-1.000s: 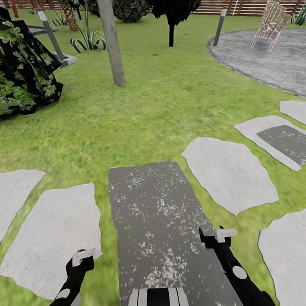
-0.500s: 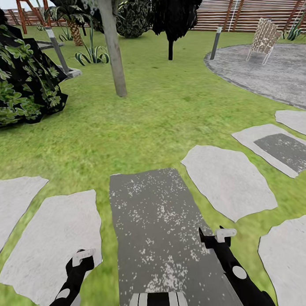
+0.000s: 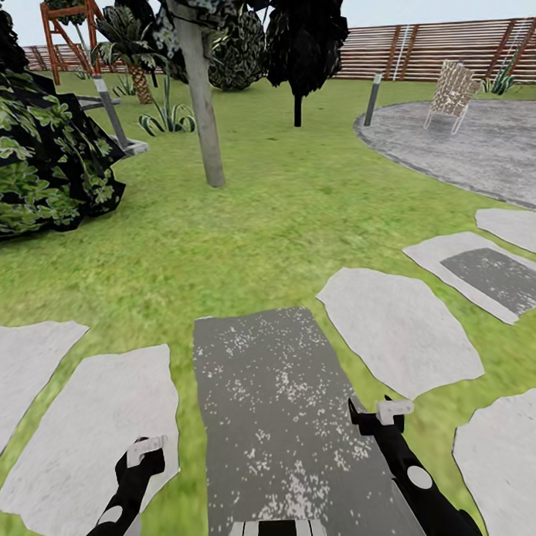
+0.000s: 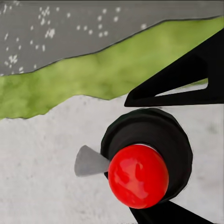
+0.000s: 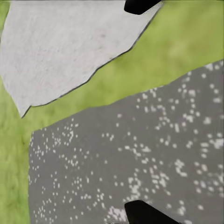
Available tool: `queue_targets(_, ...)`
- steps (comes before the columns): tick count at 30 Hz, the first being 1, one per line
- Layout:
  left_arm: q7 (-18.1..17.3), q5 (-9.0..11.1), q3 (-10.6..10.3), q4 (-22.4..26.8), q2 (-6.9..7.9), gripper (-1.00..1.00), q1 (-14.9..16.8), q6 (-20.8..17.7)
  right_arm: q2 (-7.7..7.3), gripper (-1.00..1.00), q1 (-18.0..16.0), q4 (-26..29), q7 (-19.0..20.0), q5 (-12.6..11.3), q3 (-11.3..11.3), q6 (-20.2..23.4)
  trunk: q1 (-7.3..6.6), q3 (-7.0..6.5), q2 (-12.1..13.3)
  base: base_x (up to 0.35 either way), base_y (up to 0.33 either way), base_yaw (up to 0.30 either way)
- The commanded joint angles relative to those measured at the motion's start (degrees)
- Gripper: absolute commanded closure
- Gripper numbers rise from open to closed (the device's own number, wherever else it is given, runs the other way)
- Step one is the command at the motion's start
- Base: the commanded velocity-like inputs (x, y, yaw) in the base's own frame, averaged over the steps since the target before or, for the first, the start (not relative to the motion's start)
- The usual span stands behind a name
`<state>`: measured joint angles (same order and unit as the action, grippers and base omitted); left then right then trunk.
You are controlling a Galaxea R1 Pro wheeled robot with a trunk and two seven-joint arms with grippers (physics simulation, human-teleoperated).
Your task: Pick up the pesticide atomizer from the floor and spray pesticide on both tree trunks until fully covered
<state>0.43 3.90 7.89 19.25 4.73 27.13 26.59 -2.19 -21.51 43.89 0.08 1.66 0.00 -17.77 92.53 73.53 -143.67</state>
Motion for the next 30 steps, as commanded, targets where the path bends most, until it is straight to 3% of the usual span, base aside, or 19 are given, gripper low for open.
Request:
queue_targets(1,0.04,0.40,-0.16,-0.06,0.01,1.00,0.02,0.19,-0.01,-1.00,-0.02,-0.03,0.01,0.15,0.00,-0.16,-0.03,-0.19,0.00,0.000,0.000,0.000)
queue_targets(18,0.02,0.34,-0.21,-0.15,0.02,1.00,-0.02,0.20,-0.02,-1.00,0.02,-2.83,0.04,0.15,0.00,-0.22,-0.47,-4.98,0.23,0.000,0.000,0.000)
queue_targets(23,0.14,0.26,-0.16,0.24,0.13,1.00,-2.14,0.27,-0.17,-1.00,0.08,-6.04,0.10,0.33,0.00,-0.46,-0.60,-6.53,0.30,0.000,0.000,0.000)
queue_targets(26,0.27,0.61,-0.18,0.53,1.62,1.00,-4.76,0.42,-0.20,-1.00,0.30,-9.82,0.03,0.29,0.02,-1.80,-0.68,-7.47,0.34,0.000,0.000,0.000)
queue_targets(28,0.28,0.72,-0.22,0.39,2.43,1.00,-5.92,1.56,-0.05,-1.00,0.38,-12.37,0.07,0.32,0.15,-5.16,-0.73,-8.09,0.36,0.000,0.000,0.000)
queue_targets(30,0.28,0.74,-0.23,0.20,2.62,1.00,-6.46,2.57,0.02,-1.00,0.40,-12.93,0.10,0.31,0.17,-6.57,-0.78,-8.71,0.39,0.000,0.000,0.000)
